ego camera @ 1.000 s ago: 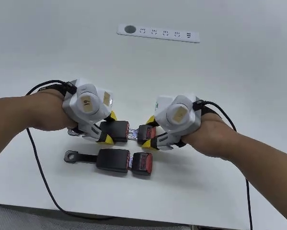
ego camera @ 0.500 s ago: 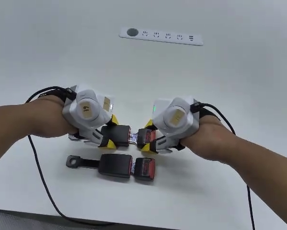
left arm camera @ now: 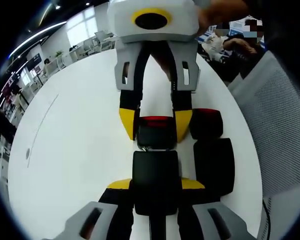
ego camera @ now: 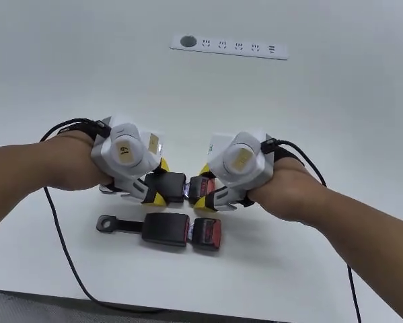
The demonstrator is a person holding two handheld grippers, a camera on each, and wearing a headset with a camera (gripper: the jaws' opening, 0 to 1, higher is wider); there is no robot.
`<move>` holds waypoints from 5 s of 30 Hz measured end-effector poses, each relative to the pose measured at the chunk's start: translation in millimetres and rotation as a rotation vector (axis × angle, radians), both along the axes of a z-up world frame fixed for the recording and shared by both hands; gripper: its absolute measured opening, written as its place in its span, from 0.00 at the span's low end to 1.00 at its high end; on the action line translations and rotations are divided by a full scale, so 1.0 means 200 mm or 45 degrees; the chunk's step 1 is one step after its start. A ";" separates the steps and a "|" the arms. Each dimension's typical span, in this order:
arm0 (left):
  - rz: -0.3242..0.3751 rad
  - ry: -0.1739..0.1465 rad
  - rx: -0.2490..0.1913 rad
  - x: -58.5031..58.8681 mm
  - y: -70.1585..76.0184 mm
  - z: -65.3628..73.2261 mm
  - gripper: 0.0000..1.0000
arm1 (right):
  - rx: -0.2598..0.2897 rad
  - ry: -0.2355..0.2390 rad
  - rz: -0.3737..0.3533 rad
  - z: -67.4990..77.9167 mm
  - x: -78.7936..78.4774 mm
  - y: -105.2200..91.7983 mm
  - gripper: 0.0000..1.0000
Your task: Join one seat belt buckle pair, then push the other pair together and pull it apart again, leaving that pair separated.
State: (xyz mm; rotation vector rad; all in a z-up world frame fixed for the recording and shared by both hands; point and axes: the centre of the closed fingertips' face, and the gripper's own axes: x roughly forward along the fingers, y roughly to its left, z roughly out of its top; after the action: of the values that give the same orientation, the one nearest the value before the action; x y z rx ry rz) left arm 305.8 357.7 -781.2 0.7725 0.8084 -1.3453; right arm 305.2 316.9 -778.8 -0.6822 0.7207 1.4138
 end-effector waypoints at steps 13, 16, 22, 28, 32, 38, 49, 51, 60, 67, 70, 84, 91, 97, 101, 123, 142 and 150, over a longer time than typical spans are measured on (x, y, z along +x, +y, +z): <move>0.015 0.003 -0.028 -0.01 0.00 0.01 0.33 | -0.013 -0.008 0.003 0.00 0.00 -0.02 0.31; 0.023 0.003 -0.032 -0.01 -0.01 0.01 0.34 | -0.018 -0.005 -0.002 0.00 0.00 -0.05 0.31; 0.025 0.004 -0.041 0.00 0.00 0.01 0.34 | 0.001 0.002 -0.022 0.01 0.00 -0.09 0.31; 0.027 0.002 -0.037 -0.01 -0.01 0.02 0.34 | 0.021 0.003 -0.045 0.02 -0.01 -0.11 0.31; 0.025 0.004 -0.034 -0.02 -0.02 0.02 0.34 | 0.016 0.008 -0.061 0.01 -0.01 -0.17 0.31; 0.020 0.009 -0.032 -0.01 -0.01 0.01 0.34 | 0.002 0.013 -0.070 0.00 0.00 -0.27 0.32; 0.031 0.004 -0.053 -0.01 0.00 0.01 0.35 | -0.057 0.000 -0.052 -0.02 0.02 -0.47 0.33; 0.031 0.002 -0.053 -0.01 0.00 0.01 0.35 | -0.065 0.002 -0.054 -0.02 0.02 -0.49 0.33; 0.034 -0.005 -0.048 -0.01 0.00 0.01 0.35 | -0.090 0.000 -0.058 -0.03 0.02 -0.52 0.34; -0.048 -0.089 -0.005 0.01 -0.01 0.02 0.40 | -0.116 -0.008 -0.144 -0.03 0.06 -0.53 0.44; -0.051 -0.081 0.005 0.01 -0.01 0.01 0.40 | -0.122 -0.002 -0.108 -0.03 0.04 -0.51 0.43; 0.188 -0.110 -0.107 0.00 0.05 0.21 0.50 | -0.017 -0.059 -0.292 0.14 -0.02 -0.57 0.48; 0.364 -0.141 -0.221 -0.12 0.15 0.30 0.59 | 0.057 -0.048 -0.450 0.20 -0.12 -0.61 0.60; 0.508 -0.119 -0.238 -0.23 0.29 0.29 0.78 | 0.152 -0.032 -0.588 0.23 -0.20 -0.63 0.72; 0.586 -0.098 -0.234 -0.29 0.40 0.28 0.82 | 0.164 -0.031 -0.621 0.22 -0.26 -0.66 0.80; 0.851 -0.084 -0.387 -0.46 0.57 0.30 1.00 | 0.281 -0.138 -0.770 0.33 -0.35 -0.68 1.00; 0.874 -0.218 -0.447 -0.47 0.59 0.38 0.99 | 0.291 -0.173 -0.745 0.41 -0.40 -0.70 1.00; 0.867 -0.186 -0.447 -0.49 0.58 0.36 0.99 | 0.288 -0.167 -0.747 0.40 -0.41 -0.70 0.99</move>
State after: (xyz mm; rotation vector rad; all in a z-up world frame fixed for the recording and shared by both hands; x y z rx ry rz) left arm 207.5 473.7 -709.8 0.2675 0.6142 -0.7727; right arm 223.4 177.6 -699.0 -0.3399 0.5826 0.8826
